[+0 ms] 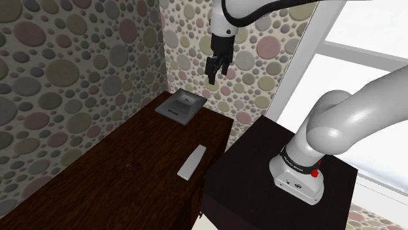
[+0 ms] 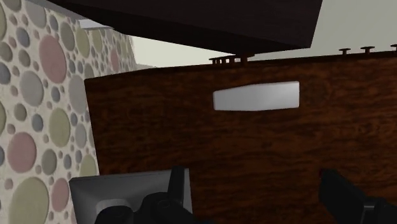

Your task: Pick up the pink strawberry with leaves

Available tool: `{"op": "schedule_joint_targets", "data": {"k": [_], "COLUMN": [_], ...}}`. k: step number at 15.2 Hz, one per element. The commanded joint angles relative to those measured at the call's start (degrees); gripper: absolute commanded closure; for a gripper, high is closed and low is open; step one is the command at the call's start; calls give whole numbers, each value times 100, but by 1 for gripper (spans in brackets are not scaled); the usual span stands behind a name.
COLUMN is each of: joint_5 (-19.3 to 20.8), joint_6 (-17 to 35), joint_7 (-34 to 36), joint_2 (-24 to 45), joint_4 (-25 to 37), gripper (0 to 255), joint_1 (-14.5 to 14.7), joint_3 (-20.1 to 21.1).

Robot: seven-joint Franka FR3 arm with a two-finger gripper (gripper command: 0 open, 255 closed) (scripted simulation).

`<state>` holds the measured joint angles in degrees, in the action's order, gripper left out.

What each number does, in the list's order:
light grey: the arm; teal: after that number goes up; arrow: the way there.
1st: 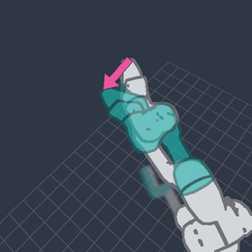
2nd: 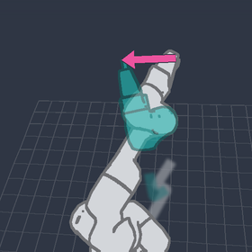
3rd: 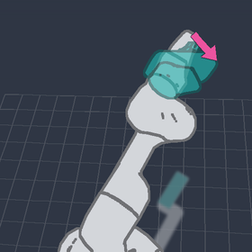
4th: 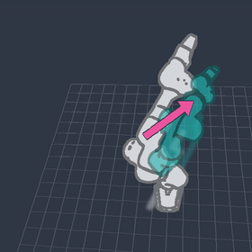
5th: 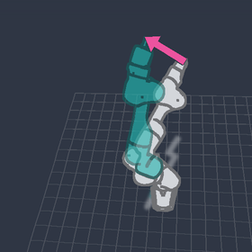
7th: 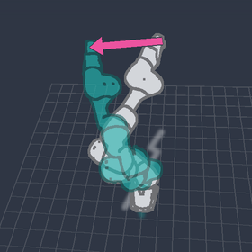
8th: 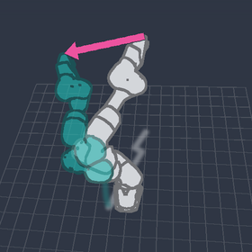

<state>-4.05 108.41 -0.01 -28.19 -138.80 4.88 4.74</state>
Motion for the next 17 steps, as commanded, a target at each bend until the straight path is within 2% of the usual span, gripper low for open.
{"op": "schedule_joint_targets", "data": {"k": [1,9,17], "joint_5": [-35,21,358], "joint_6": [272,969,1339], "joint_7": [65,352,713], "joint_2": [462,2116,3828], "joint_4": [129,822,1869], "gripper": [0,0,0], "joint_1": [83,372,717], "joint_3": [136,605,926]}}
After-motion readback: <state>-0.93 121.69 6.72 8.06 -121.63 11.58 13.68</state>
